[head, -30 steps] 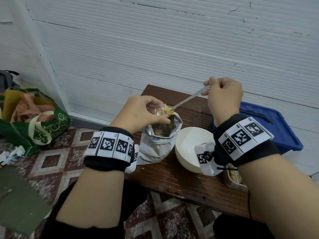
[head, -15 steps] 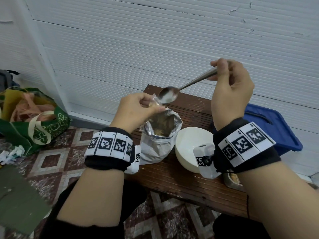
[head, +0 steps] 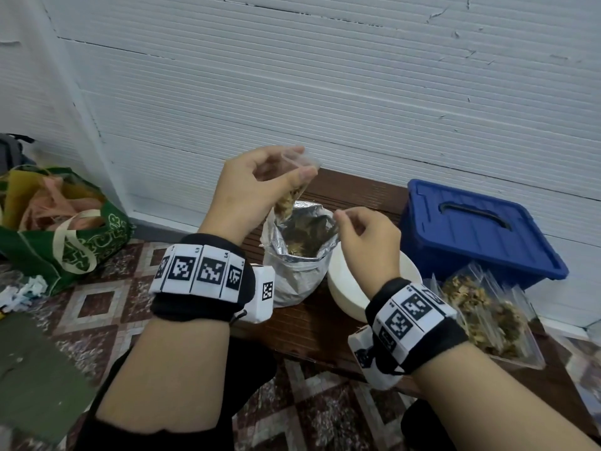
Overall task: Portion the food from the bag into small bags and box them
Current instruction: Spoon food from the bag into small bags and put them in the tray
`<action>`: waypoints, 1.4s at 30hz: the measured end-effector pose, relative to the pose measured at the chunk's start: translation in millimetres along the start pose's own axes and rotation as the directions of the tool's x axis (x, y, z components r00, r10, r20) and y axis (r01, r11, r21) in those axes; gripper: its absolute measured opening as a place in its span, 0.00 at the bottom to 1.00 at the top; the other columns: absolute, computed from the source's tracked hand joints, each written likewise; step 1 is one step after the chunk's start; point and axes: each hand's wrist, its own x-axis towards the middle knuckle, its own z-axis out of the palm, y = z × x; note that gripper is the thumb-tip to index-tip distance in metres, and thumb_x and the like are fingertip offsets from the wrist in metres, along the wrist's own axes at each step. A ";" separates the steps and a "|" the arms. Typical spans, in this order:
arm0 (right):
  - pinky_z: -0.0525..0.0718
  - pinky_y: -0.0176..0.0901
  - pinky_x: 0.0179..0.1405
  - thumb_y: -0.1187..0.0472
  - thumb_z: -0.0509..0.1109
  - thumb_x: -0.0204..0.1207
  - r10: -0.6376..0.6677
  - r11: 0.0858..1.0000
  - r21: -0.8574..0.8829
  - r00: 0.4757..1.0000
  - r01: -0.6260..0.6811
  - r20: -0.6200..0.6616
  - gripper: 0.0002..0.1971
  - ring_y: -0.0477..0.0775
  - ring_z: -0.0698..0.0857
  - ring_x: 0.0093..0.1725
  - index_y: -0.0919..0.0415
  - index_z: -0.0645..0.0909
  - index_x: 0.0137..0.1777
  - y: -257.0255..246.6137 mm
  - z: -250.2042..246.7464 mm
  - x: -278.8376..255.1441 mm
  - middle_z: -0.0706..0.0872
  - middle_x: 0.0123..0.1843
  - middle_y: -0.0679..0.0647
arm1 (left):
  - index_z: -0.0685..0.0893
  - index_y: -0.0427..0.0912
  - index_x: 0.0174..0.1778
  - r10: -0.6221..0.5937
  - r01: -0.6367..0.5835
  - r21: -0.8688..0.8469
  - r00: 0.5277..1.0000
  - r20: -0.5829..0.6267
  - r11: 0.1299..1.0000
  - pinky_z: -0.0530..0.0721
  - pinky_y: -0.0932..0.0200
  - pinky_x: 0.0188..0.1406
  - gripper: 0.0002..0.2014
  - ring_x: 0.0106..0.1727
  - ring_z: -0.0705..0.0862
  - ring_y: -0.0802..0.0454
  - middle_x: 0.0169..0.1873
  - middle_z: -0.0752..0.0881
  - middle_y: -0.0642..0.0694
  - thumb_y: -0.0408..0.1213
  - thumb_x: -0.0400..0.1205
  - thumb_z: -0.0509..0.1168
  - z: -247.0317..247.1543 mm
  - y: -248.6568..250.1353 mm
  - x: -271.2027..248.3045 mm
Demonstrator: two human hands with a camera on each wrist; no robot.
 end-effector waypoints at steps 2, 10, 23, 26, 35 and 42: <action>0.70 0.34 0.34 0.56 0.68 0.80 0.005 1.000 -0.007 0.999 -0.004 0.039 0.09 0.44 0.79 0.35 0.58 0.88 0.43 -0.3 1.5 -0.9 0.85 0.34 0.50 | 0.88 0.51 0.52 0.006 -0.005 -0.038 1.000 0.017 0.999 0.85 0.65 0.52 0.18 0.51 0.89 0.60 0.47 0.92 0.52 0.45 0.66 0.77 4.3 1.7 -1.1; 0.77 0.33 0.42 0.54 0.67 0.80 0.139 0.970 0.195 0.989 -0.148 0.059 0.07 0.47 0.84 0.44 0.53 0.86 0.45 -4.1 -22.3 2.2 0.88 0.42 0.50 | 0.87 0.49 0.55 0.029 -0.016 -0.107 0.992 0.119 0.994 0.85 0.64 0.55 0.21 0.53 0.89 0.58 0.48 0.92 0.51 0.47 0.66 0.75 26.0 7.0 -6.4; 0.72 0.37 0.37 0.52 0.66 0.81 0.311 0.864 0.438 0.947 -0.248 -0.079 0.15 0.37 0.76 0.26 0.56 0.87 0.35 16.1 -102.0 -21.8 0.81 0.24 0.44 | 0.86 0.53 0.61 0.025 -0.004 -0.081 0.963 0.267 0.997 0.84 0.44 0.35 0.18 0.38 0.84 0.37 0.46 0.90 0.37 0.37 0.75 0.75 113.7 -7.1 -38.4; 0.76 0.38 0.40 0.54 0.69 0.78 0.341 0.865 0.412 0.938 -0.288 -0.060 0.15 0.38 0.76 0.26 0.59 0.86 0.32 25.1 -115.6 -29.3 0.80 0.20 0.41 | 0.84 0.52 0.64 0.020 -0.009 -0.041 0.957 0.288 0.999 0.85 0.49 0.39 0.20 0.38 0.85 0.43 0.45 0.91 0.46 0.37 0.76 0.74 133.2 -16.0 -50.8; 0.78 0.45 0.43 0.62 0.70 0.74 0.368 0.895 0.264 0.930 -0.359 0.016 0.15 0.42 0.80 0.32 0.56 0.82 0.25 51.8 -140.2 -36.0 0.82 0.22 0.41 | 0.75 0.51 0.75 0.025 -0.031 0.007 0.908 0.418 0.999 0.76 0.64 0.68 0.35 0.68 0.78 0.66 0.66 0.83 0.58 0.40 0.71 0.78 165.7 -42.1 -69.9; 0.74 0.36 0.39 0.62 0.69 0.78 0.351 0.904 0.220 0.930 -0.366 0.104 0.13 0.33 0.78 0.26 0.60 0.84 0.31 55.8 -149.0 -34.3 0.81 0.21 0.39 | 0.70 0.53 0.76 -0.043 0.053 -0.003 0.850 0.526 0.999 0.73 0.67 0.71 0.36 0.65 0.81 0.63 0.57 0.87 0.56 0.38 0.72 0.77 162.7 -57.9 -65.7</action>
